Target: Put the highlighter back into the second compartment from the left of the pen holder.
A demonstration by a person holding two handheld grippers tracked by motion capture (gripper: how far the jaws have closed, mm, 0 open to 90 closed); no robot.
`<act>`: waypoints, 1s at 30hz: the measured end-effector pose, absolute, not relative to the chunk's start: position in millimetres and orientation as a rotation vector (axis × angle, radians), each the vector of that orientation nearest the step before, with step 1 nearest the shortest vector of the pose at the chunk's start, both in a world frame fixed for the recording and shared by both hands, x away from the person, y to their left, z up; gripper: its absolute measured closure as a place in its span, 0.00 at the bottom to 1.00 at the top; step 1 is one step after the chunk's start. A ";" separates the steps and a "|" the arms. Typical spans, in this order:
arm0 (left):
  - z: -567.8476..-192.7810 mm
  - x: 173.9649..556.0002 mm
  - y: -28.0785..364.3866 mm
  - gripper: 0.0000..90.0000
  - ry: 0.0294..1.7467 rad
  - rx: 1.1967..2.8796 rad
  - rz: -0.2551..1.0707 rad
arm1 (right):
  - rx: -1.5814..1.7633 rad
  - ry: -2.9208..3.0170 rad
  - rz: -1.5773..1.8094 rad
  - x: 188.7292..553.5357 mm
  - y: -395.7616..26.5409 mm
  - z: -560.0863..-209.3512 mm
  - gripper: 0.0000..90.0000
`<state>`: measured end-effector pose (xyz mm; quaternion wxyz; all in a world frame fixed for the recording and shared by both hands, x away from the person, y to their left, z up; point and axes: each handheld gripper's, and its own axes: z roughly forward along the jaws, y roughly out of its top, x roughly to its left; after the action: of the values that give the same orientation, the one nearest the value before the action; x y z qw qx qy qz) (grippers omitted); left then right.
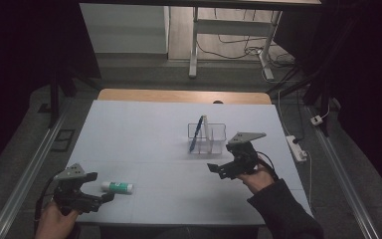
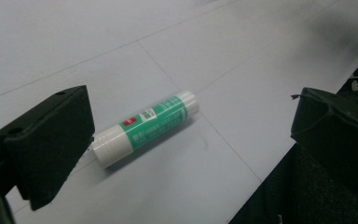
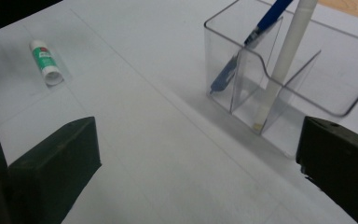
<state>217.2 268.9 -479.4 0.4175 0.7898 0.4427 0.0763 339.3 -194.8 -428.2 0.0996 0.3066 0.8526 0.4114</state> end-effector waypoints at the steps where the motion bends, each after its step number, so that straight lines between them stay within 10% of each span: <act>1: -479.5 217.6 269.5 0.00 1.113 1.983 0.193 | 0.909 2.516 1.215 336.3 -197.3 -429.0 0.00; 30: -482.3 227.1 271.3 0.00 1.136 2.007 0.208 | 1.114 2.499 1.155 271.3 -277.0 -459.1 0.00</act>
<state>227.1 271.3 -482.3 0.4016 0.7938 0.4493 0.0822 271.3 -277.0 -459.1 0.0858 0.3738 0.8384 0.3873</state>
